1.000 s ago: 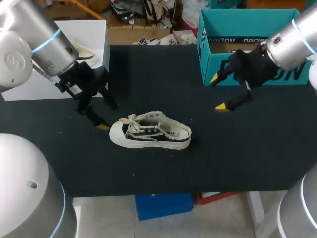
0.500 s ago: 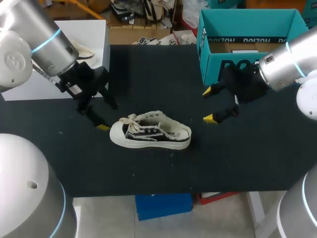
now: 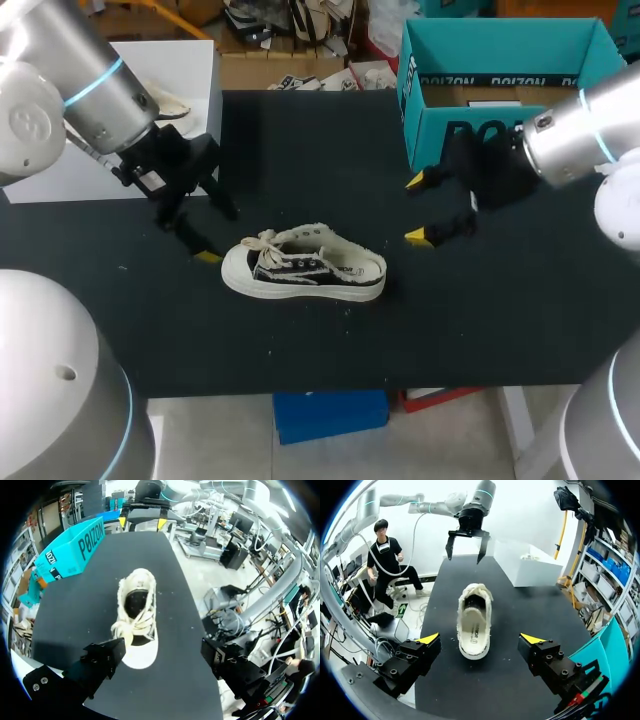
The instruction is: Take the shoe out of the shoebox, open the shoe tongue, remove and reinsert the insole, then place the shoe into the shoebox
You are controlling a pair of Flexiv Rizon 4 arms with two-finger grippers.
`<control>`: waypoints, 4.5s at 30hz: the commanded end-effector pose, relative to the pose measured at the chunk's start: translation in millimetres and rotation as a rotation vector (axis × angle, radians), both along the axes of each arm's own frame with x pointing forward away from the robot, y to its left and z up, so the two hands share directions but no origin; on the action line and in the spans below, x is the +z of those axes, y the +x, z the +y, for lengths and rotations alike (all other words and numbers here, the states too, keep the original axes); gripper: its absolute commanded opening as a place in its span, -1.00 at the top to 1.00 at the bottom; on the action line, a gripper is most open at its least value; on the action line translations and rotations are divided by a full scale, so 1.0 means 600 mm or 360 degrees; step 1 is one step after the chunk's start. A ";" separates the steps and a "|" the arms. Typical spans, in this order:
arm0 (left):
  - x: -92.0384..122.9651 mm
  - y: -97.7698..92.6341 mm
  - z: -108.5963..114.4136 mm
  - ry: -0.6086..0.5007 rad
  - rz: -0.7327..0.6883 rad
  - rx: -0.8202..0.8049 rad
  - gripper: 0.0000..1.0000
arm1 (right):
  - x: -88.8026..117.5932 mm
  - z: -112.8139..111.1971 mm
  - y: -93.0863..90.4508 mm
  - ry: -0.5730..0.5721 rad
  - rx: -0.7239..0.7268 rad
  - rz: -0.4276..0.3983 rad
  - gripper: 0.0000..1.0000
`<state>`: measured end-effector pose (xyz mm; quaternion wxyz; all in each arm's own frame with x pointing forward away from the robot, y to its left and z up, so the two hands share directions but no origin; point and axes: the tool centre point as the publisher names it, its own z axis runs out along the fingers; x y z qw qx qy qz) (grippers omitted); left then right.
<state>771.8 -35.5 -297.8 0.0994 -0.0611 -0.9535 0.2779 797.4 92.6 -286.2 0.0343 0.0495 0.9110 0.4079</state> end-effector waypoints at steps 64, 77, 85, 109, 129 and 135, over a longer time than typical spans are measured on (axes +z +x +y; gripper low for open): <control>-0.003 -0.001 0.000 0.0000 -0.0004 0.0000 -1.00 | -0.225 0.114 -0.007 0.0410 -0.0179 0.0022 -1.00; -0.003 -0.001 0.000 0.0000 -0.0004 0.0000 -1.00 | -0.242 0.119 0.001 0.0407 -0.0177 0.0054 -1.00; -0.003 -0.001 0.000 0.0000 -0.0004 0.0000 -1.00 | -0.248 0.119 0.003 0.0404 -0.0178 0.0053 -1.00; 0.016 -0.016 -0.013 0.0287 0.0206 0.0559 -1.00 | -0.254 0.122 0.003 0.0392 -0.0163 0.0087 1.00; 0.005 0.022 -0.076 0.0341 0.0371 0.1352 -1.00 | -0.254 0.122 0.003 0.0392 -0.0163 0.0087 1.00; 0.006 0.043 -0.111 0.0374 0.0454 0.1965 -1.00 | -0.254 0.122 0.003 0.0392 -0.0163 0.0087 1.00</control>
